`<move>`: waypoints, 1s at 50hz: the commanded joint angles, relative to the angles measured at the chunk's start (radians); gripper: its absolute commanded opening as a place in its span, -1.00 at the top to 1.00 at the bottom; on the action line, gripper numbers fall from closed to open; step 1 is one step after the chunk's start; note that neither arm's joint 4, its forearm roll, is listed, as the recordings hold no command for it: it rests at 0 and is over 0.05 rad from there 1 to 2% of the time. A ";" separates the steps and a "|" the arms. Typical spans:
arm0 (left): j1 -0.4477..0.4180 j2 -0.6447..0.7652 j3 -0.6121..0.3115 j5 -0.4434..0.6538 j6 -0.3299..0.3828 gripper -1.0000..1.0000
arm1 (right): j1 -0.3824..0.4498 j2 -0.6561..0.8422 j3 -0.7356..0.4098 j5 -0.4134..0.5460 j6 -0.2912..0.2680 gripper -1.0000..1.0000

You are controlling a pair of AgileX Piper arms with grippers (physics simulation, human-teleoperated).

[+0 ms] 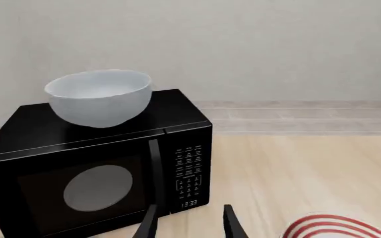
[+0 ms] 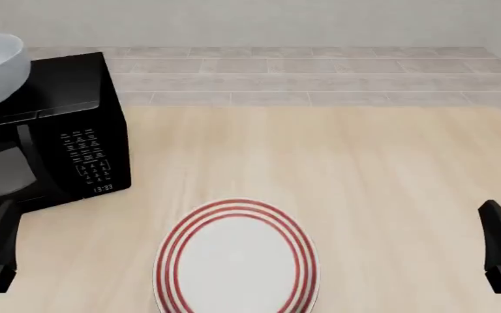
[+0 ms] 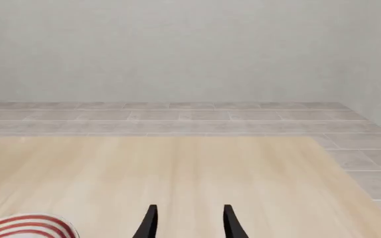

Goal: Pick up the white bowl and put it on the plate.

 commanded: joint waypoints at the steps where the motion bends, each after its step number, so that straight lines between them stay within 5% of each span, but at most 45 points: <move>1: -0.007 -0.008 0.004 0.002 -0.005 -1.00 | 0.000 0.006 -0.003 -0.002 0.000 -1.00; 22: -0.013 0.003 0.004 0.005 0.001 -1.00 | 0.000 0.019 0.000 -0.017 0.001 -1.00; 25: 0.002 0.091 0.002 -0.067 0.001 -1.00 | 0.000 0.020 -0.001 -0.019 0.001 -1.00; 34: -0.023 0.187 -0.245 0.059 0.097 -1.00 | -0.001 0.017 0.001 -0.016 0.001 -1.00; 50: 0.013 0.463 -0.483 -0.020 0.243 -1.00 | 0.000 0.006 -0.007 0.002 0.000 -1.00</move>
